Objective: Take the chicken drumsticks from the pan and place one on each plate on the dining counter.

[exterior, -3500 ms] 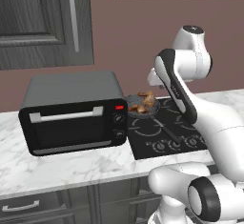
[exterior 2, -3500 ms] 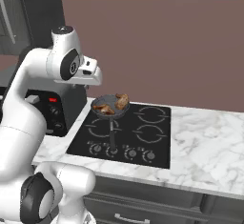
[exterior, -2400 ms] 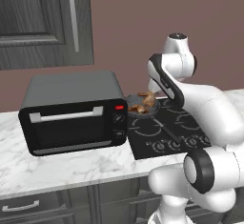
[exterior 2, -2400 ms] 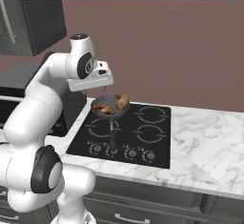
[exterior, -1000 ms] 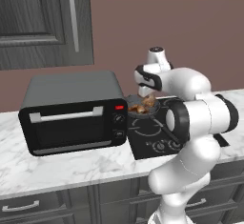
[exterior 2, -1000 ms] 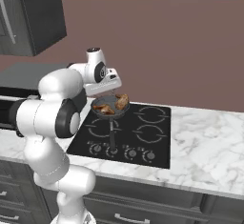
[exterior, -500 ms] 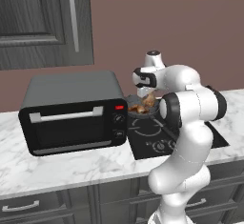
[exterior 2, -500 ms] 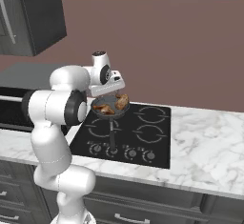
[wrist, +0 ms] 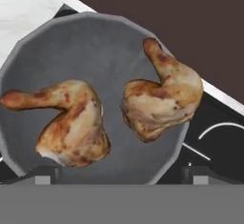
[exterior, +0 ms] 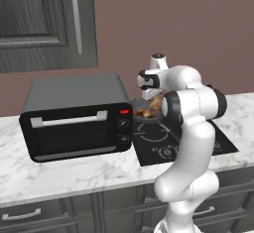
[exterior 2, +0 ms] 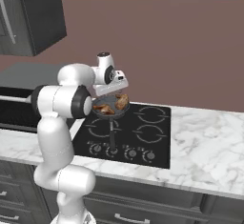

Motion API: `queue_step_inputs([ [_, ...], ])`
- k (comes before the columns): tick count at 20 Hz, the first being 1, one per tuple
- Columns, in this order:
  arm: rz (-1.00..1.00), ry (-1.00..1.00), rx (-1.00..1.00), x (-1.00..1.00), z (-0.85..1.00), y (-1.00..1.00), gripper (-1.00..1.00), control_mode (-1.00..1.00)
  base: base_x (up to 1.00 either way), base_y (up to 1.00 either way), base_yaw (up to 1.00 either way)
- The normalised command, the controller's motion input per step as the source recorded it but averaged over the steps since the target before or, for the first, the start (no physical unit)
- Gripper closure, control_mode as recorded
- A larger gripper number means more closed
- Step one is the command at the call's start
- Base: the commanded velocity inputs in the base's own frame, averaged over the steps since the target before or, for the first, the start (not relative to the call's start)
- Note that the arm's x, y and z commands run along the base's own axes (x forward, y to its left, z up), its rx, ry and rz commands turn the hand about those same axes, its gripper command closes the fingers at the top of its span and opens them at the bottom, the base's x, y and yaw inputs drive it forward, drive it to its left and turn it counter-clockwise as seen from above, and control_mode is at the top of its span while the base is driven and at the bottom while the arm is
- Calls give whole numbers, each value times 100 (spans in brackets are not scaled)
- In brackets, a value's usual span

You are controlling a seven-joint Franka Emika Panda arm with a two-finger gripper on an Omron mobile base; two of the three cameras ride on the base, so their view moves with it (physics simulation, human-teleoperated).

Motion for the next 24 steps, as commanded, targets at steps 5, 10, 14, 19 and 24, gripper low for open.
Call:
queue_step_inputs([
  [5, 0, -3, 0, 35, -22, 0, -100, -100, 0, 0, 0],
  [10, 0, -3, 0, 41, -23, 0, -100, -100, 0, 0, 0],
  [14, 0, -1, 0, 36, -24, 0, -100, -100, 0, 0, 0],
  [19, 0, 0, 0, 19, -20, 0, -100, -100, 0, 0, 0],
  [24, 0, -3, 0, 29, -16, 0, -100, -100, 0, 0, 0],
])
